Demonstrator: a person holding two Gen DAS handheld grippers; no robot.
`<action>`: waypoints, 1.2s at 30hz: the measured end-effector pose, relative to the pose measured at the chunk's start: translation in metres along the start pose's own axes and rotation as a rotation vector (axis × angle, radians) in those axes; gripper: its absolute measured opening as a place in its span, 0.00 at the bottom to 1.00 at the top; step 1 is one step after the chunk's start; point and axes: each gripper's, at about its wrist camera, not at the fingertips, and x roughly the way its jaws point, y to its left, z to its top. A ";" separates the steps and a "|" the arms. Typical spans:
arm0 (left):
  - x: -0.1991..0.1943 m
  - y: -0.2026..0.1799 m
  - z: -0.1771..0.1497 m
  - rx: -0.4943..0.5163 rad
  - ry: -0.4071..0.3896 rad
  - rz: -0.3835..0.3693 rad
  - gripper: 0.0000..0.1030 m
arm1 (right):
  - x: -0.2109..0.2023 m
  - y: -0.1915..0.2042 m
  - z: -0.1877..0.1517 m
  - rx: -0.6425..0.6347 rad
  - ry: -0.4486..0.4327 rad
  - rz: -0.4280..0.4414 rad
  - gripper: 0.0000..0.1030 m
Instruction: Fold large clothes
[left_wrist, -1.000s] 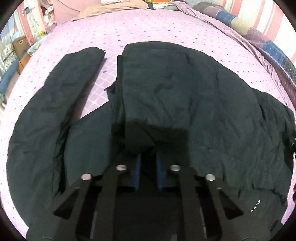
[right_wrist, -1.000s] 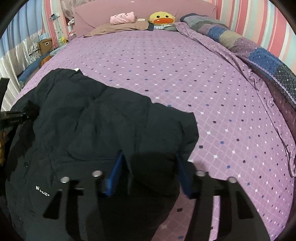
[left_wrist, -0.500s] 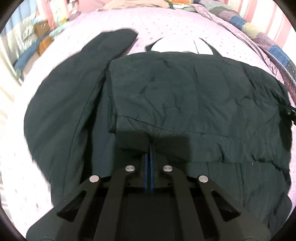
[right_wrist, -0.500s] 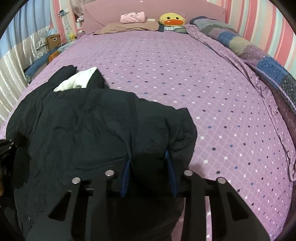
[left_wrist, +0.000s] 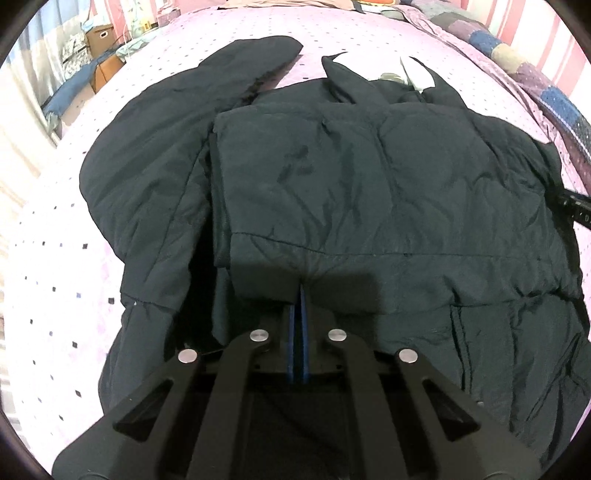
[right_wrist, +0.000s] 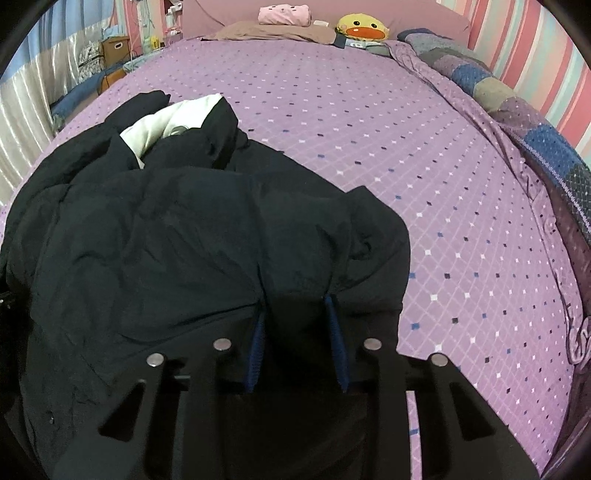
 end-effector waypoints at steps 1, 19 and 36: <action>-0.002 -0.001 0.000 0.004 -0.003 0.008 0.08 | -0.003 -0.001 0.001 0.002 -0.005 -0.001 0.35; -0.045 0.084 0.023 -0.040 -0.076 0.124 0.85 | -0.024 0.033 0.005 -0.008 -0.059 0.024 0.72; 0.028 0.096 0.076 0.060 0.052 0.187 0.57 | -0.005 0.057 0.007 -0.041 -0.047 0.023 0.75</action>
